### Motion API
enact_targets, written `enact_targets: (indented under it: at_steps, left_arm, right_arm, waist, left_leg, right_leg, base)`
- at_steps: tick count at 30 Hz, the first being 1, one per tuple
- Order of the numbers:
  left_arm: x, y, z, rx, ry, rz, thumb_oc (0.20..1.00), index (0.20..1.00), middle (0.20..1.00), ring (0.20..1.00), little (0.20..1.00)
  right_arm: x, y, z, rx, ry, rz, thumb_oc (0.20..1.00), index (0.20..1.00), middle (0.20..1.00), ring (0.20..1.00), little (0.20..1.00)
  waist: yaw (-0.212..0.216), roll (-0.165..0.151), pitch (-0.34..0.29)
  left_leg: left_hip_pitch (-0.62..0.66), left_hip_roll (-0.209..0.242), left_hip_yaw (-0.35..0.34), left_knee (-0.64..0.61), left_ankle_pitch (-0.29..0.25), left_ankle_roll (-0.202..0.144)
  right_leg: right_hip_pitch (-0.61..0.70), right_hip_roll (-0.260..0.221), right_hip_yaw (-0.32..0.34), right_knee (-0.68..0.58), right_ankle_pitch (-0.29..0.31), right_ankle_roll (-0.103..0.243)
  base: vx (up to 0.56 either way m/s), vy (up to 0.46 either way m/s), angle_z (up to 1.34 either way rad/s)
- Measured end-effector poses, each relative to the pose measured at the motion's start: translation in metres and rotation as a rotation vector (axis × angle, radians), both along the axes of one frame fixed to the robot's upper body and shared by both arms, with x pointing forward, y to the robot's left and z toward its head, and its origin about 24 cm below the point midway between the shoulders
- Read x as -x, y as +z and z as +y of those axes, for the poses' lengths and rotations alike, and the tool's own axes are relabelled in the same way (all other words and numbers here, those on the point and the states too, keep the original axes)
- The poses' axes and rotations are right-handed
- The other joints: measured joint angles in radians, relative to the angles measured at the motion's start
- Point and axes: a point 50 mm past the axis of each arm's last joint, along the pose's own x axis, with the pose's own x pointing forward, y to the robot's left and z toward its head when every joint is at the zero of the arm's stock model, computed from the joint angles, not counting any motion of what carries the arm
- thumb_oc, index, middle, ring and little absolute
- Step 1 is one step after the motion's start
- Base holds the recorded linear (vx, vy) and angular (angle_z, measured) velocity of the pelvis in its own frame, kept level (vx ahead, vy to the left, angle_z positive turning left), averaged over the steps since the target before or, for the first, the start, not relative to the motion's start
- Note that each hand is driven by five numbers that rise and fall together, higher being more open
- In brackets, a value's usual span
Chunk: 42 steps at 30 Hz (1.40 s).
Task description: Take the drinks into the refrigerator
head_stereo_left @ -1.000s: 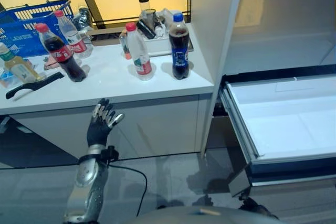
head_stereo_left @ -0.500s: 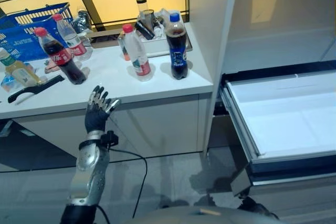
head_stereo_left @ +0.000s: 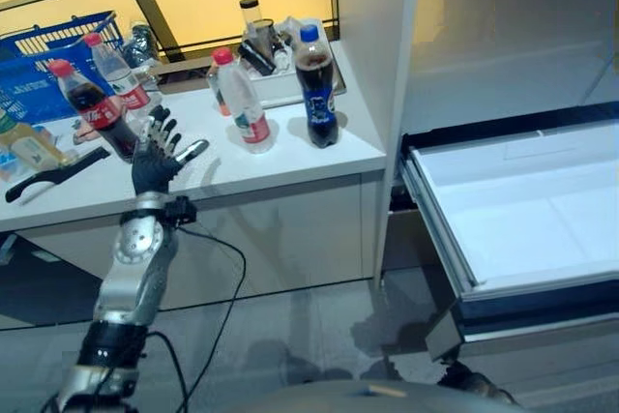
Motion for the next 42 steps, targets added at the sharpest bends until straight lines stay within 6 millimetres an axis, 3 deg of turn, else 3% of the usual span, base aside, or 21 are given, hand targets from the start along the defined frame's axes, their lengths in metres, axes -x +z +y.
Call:
enact_targets:
  at_steps: [6, 14, 23, 24, 33, 42]
  left_arm:
    - [-0.014, 0.019, 0.012, -0.059, 0.028, -0.016, 1.0, 1.0, 1.0, 1.0, 1.0]
    - [-0.036, 0.005, 0.012, -0.126, 0.013, 0.121, 1.0, 1.0, 1.0, 1.0, 1.0]
    - [-0.068, 0.037, 0.009, -0.189, -0.024, 0.118, 1.0, 1.0, 1.0, 1.0, 1.0]
    - [-0.07, 0.038, 0.007, -0.192, -0.028, 0.119, 1.0, 1.0, 1.0, 1.0, 1.0]
    - [-0.073, 0.018, -0.015, -0.163, -0.088, 0.164, 1.0, 1.0, 1.0, 1.0, 1.0]
    - [-0.055, -0.034, -0.014, -0.079, -0.072, 0.301, 1.0, 1.0, 1.0, 1.0, 1.0]
  right_arm:
    - [0.0, 0.0, 0.0, -0.003, 0.004, 0.004, 1.0, 1.0, 1.0, 1.0, 1.0]
    - [-0.001, 0.0, 0.0, -0.009, 0.008, 0.002, 1.0, 1.0, 1.0, 1.0, 1.0]
    - [-0.007, 0.001, 0.002, -0.013, 0.025, -0.013, 1.0, 1.0, 1.0, 1.0, 1.0]
    - [-0.007, 0.001, 0.002, -0.014, 0.026, -0.015, 1.0, 1.0, 1.0, 1.0, 1.0]
    - [-0.01, 0.003, 0.001, -0.015, 0.003, -0.041, 1.0, 1.0, 1.0, 1.0, 1.0]
    - [-0.013, 0.004, 0.0, -0.028, -0.063, -0.077, 1.0, 1.0, 1.0, 1.0, 1.0]
  waist:
    - [-0.004, 0.001, -0.001]
    - [-0.027, 0.001, -0.001]
    - [-0.058, 0.002, -0.003]
    - [-0.076, 0.002, -0.003]
    - [-0.082, 0.005, 0.0]
    - [-0.102, 0.005, 0.047]
  left_leg:
    - [0.003, -0.002, 0.002, 0.0, 0.0, 0.0]
    - [0.008, 0.001, 0.018, 0.0, 0.0, 0.0]
    - [-0.005, 0.002, 0.031, 0.0, 0.0, 0.0]
    - [-0.007, 0.002, 0.035, 0.0, 0.0, 0.0]
    - [-0.026, 0.003, 0.057, 0.0, 0.0, 0.0]
    - [-0.026, 0.005, 0.081, 0.0, 0.0, 0.0]
  right_leg:
    - [0.001, -0.001, 0.003, 0.0, 0.001, 0.001]
    - [-0.002, 0.0, 0.018, 0.0, 0.005, -0.002]
    - [-0.026, 0.003, 0.04, 0.001, 0.015, -0.005]
    - [-0.031, 0.003, 0.043, 0.001, 0.016, -0.005]
    - [-0.06, 0.004, 0.064, 0.002, 0.022, -0.006]
    - [-0.072, 0.004, 0.086, 0.0, 0.029, -0.006]
  base:
    - [0.0, 0.0, 0.0]
    - [0.0, 0.0, -0.05]
    - [-0.01, -0.002, -0.08]
    - [-0.03, 0.001, -0.05]
    - [-0.02, 0.0, -0.07]
    - [0.0, -0.003, -0.07]
